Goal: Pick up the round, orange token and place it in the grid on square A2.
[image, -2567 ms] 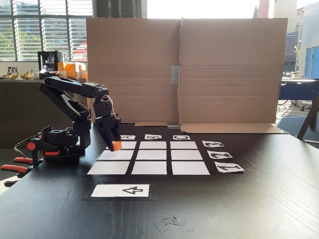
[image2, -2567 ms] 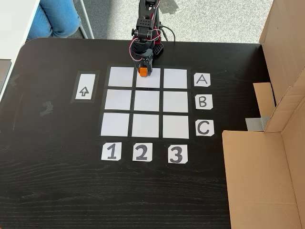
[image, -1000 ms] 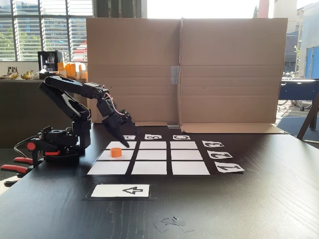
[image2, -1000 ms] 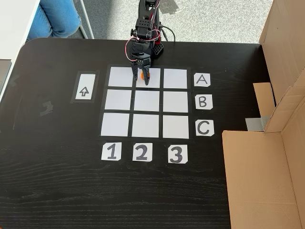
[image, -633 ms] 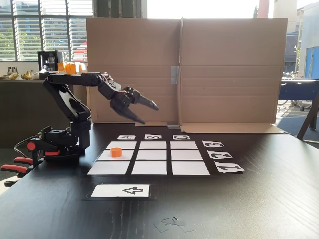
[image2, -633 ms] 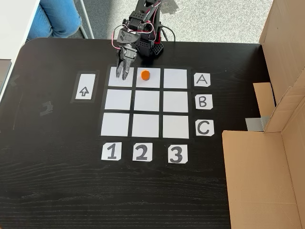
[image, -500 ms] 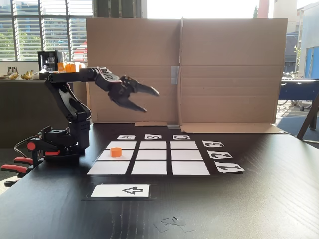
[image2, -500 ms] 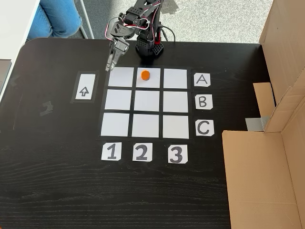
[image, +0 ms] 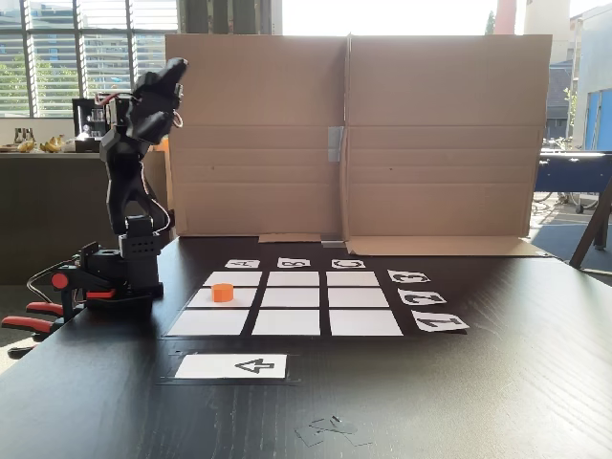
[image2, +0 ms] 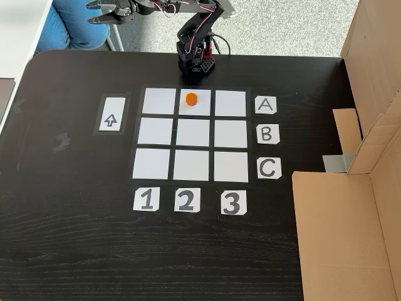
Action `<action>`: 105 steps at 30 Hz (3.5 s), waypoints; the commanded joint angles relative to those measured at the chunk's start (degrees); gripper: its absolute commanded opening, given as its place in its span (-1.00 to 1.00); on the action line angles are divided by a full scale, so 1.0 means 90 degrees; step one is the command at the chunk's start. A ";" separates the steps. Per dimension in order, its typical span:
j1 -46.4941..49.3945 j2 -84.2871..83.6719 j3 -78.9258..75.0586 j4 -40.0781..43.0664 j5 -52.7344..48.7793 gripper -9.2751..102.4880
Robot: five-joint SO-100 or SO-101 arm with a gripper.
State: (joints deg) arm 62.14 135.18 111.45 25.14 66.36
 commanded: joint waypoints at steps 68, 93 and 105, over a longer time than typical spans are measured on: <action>0.2852 0.6152 0.7090 0.1758 0.0088 -0.83; 0.2793 0.6152 0.7090 0.1807 0.0078 -0.83; 0.2637 0.6152 0.7090 0.1553 0.1514 -0.83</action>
State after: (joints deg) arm 86.66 190.11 175.08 39.64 78.84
